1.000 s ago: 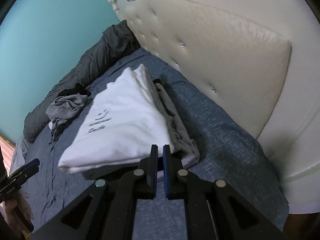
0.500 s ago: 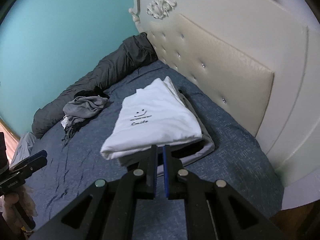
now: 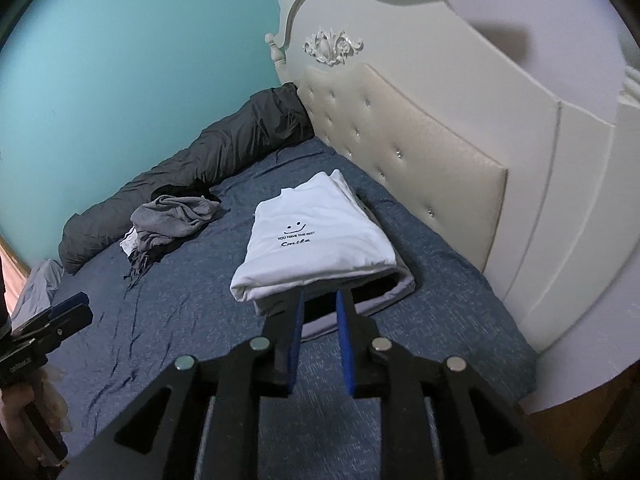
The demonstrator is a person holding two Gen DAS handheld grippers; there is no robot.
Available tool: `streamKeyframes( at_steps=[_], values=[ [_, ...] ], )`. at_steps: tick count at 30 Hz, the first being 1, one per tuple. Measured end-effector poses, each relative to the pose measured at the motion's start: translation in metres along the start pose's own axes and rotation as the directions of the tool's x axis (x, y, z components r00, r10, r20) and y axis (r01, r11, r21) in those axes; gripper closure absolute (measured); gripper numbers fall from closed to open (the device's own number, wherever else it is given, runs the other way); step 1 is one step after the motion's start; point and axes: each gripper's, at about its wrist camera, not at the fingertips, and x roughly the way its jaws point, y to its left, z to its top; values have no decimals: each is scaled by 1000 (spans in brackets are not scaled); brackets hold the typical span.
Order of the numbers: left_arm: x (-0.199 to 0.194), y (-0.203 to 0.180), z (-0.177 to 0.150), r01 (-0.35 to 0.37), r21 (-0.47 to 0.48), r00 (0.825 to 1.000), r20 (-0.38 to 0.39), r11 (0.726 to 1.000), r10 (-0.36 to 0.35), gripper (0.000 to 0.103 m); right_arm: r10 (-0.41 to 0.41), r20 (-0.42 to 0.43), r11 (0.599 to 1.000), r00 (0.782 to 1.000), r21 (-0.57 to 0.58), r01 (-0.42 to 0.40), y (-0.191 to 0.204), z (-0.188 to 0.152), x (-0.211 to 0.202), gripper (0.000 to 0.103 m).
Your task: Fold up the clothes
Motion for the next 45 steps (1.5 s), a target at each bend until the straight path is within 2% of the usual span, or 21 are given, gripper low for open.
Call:
streamKeyframes(
  at_steps=[8, 17, 19, 21, 31, 41, 45],
  values=[
    [-26, -3, -11, 3, 6, 1000, 24, 1000, -3, 22, -28, 41, 1000, 999, -5, 28, 12, -15, -33, 69],
    [-53, -8, -21, 15, 21, 999, 47, 1000, -16, 20, -20, 79, 1000, 997, 1, 20, 27, -29, -63, 53],
    [-58, -10, -24, 19, 26, 998, 52, 999, -21, 19, -28, 83, 1000, 996, 1, 28, 29, -32, -68, 47],
    [-63, -10, -26, 23, 26, 998, 57, 999, -24, 15, -39, 89, 999, 995, 12, 38, 30, -35, -75, 44],
    [-82, -14, -38, 43, 41, 997, 63, 998, -45, 13, -66, 110, 998, 992, 12, 66, 49, -55, -104, 30],
    [-100, -16, -44, 60, 66, 995, 72, 996, -65, 9, -77, 125, 997, 989, 29, 74, 61, -74, -112, 25],
    [-103, -17, -47, 60, 77, 995, 71, 995, -65, 8, -85, 134, 996, 987, 38, 81, 63, -81, -115, 19]
  ],
)
